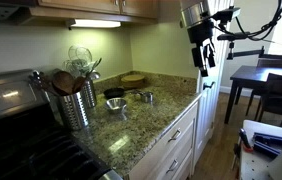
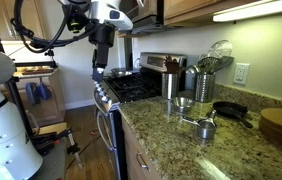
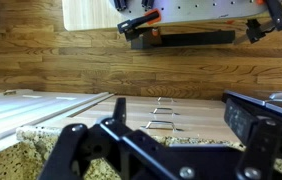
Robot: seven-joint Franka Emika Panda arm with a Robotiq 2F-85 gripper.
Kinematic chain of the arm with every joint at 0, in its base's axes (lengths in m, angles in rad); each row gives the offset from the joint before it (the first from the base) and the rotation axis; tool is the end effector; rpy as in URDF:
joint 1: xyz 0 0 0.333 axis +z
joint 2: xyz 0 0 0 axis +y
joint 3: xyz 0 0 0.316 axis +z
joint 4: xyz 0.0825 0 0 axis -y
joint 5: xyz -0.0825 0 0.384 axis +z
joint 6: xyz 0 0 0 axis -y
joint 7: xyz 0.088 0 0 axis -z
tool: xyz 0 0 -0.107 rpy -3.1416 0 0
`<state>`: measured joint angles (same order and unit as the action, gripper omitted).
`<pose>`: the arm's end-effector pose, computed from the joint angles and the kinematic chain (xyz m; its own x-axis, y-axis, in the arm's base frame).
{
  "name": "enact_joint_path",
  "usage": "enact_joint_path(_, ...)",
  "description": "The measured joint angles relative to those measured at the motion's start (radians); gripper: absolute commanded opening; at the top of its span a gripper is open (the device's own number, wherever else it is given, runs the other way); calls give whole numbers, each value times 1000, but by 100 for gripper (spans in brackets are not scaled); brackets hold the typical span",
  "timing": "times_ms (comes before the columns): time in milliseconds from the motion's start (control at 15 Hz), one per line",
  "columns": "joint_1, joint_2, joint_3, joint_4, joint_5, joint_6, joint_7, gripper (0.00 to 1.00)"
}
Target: Unstack the silver measuring cups
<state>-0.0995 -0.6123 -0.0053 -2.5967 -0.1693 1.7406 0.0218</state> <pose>0.3274 -0.0498 0.4363 0.9663 -0.0929 -0.2402 -0.0559 -0.9861 0.1566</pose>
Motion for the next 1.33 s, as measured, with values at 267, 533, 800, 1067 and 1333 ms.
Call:
enact_joint_path(267, 0, 0, 0, 0, 0, 0, 0, 100)
enact_joint_path(533, 1, 1, 0, 0, 0, 0, 0, 100)
enact_joint_path(800, 3, 39, 8, 20, 0, 8, 45, 100)
enact_joint_path(1067, 3, 137, 32, 81, 0, 44, 185, 100)
enact_joint_path(1333, 2, 268, 45, 168, 1, 93, 396, 100)
